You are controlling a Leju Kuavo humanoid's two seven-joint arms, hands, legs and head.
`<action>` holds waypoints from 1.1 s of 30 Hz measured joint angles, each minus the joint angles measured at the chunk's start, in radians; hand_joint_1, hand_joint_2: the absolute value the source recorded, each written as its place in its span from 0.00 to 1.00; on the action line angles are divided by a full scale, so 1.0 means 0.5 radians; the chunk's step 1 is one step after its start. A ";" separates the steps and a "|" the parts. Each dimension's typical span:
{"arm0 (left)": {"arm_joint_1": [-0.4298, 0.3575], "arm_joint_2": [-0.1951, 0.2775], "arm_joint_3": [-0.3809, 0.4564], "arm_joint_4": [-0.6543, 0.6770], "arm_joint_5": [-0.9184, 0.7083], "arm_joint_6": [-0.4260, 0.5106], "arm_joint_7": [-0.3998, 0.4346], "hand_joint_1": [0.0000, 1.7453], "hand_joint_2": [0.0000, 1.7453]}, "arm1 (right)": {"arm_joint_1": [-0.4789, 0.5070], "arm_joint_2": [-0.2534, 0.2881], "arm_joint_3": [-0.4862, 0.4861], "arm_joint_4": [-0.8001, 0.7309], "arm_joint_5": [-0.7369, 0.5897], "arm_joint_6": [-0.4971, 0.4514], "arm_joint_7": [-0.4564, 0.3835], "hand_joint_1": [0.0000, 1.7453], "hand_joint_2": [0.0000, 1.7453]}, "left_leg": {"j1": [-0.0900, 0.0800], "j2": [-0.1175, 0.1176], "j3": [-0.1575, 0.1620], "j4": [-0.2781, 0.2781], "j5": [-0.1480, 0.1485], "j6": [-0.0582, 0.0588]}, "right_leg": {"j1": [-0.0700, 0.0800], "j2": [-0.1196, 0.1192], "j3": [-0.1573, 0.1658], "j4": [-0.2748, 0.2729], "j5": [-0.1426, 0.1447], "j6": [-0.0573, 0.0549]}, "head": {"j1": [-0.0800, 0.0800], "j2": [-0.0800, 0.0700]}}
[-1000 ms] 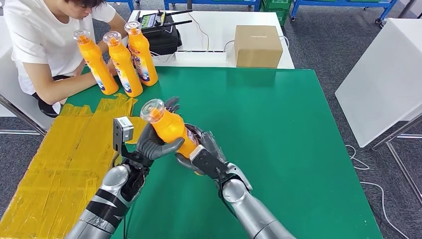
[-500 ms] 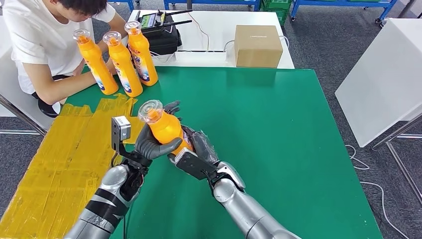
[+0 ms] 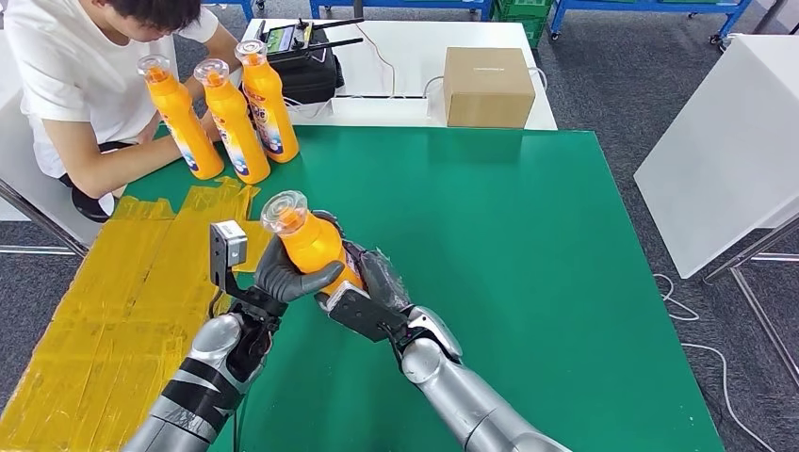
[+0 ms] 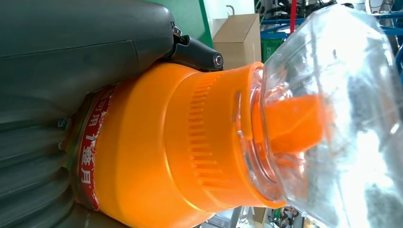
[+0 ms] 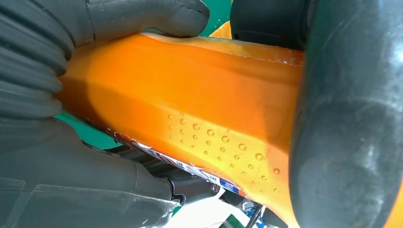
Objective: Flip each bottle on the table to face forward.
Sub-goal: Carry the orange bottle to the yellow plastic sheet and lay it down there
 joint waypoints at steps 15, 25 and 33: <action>0.006 -0.011 0.002 0.005 0.021 0.035 -0.029 1.00 1.00 | -0.003 -0.001 0.002 0.009 -0.007 -0.030 -0.002 1.00 1.00 | 0.000 0.000 0.000 0.000 0.000 0.000 | 0.000 0.000 0.000 0.000 0.000 0.000 | 0.000 0.000; 0.005 -0.016 0.002 0.005 0.021 0.051 -0.047 1.00 1.00 | -0.003 -0.003 0.002 0.007 -0.005 -0.048 -0.006 0.25 1.00 | 0.000 0.000 0.000 0.000 0.000 0.000 | 0.000 0.000 0.000 0.000 0.000 0.000 | 0.000 0.000; 0.043 0.009 0.084 -0.079 -0.292 0.494 -0.164 1.00 1.00 | 0.249 -0.197 -0.156 -0.490 -0.236 -0.068 -0.064 0.00 0.00 | -0.001 -0.008 -0.003 0.000 0.000 0.000 | -0.001 -0.008 0.000 0.000 0.000 0.001 | 0.001 0.000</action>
